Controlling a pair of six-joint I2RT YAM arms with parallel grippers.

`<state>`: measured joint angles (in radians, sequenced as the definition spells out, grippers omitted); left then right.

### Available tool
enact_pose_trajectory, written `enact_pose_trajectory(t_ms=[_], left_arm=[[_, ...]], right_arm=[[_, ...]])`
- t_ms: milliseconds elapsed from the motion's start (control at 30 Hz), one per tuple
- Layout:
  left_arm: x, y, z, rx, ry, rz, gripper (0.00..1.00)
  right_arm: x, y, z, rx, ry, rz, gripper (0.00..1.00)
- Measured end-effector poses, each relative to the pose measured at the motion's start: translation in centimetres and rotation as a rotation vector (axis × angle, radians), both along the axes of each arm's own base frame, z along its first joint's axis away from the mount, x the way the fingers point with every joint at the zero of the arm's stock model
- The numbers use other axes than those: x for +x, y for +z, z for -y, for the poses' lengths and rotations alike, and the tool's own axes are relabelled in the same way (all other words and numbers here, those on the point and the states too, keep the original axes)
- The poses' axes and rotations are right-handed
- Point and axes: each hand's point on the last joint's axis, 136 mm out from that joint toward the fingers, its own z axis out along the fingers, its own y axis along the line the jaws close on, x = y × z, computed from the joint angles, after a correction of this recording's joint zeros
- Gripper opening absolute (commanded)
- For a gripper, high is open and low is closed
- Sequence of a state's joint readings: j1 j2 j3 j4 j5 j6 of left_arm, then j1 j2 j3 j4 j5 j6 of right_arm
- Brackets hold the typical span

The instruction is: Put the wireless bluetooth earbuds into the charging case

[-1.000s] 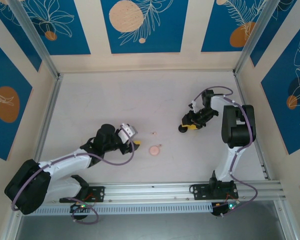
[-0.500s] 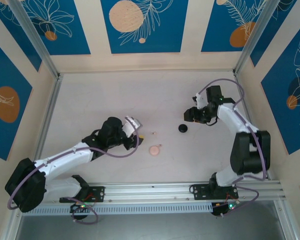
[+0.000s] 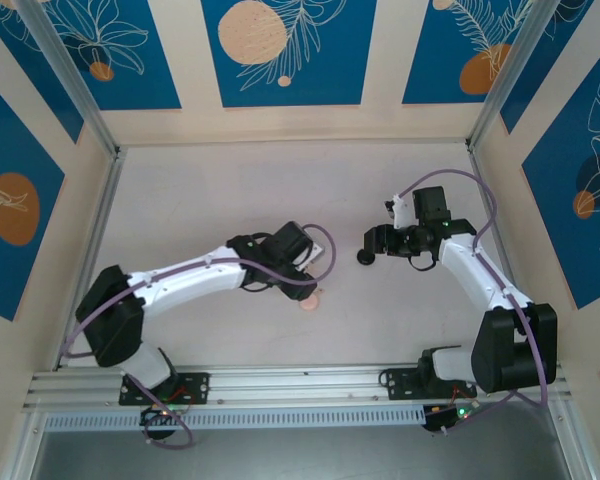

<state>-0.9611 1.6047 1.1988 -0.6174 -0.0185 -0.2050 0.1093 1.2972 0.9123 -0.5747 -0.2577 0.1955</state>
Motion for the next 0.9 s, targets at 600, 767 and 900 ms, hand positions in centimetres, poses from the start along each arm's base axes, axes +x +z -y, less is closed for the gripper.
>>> enact_pose_trajectory(t_ms=[600, 767, 900], left_arm=[[-0.6, -4.3, 2.7, 0.257, 0.230, -0.134, 0.60], [-0.6, -5.0, 1.6, 0.305, 0.306, -0.144, 0.63], [-0.6, -5.4, 1.4, 0.316, 0.345, -0.155, 0.63]], right_arm=[[-0.5, -1.1, -0.1, 0.014, -0.010, -0.023, 0.53], [-0.5, -1.2, -0.2, 0.015, -0.009, -0.019, 0.53], [-0.8, -1.5, -0.3, 0.014, -0.004, -0.026, 0.53]])
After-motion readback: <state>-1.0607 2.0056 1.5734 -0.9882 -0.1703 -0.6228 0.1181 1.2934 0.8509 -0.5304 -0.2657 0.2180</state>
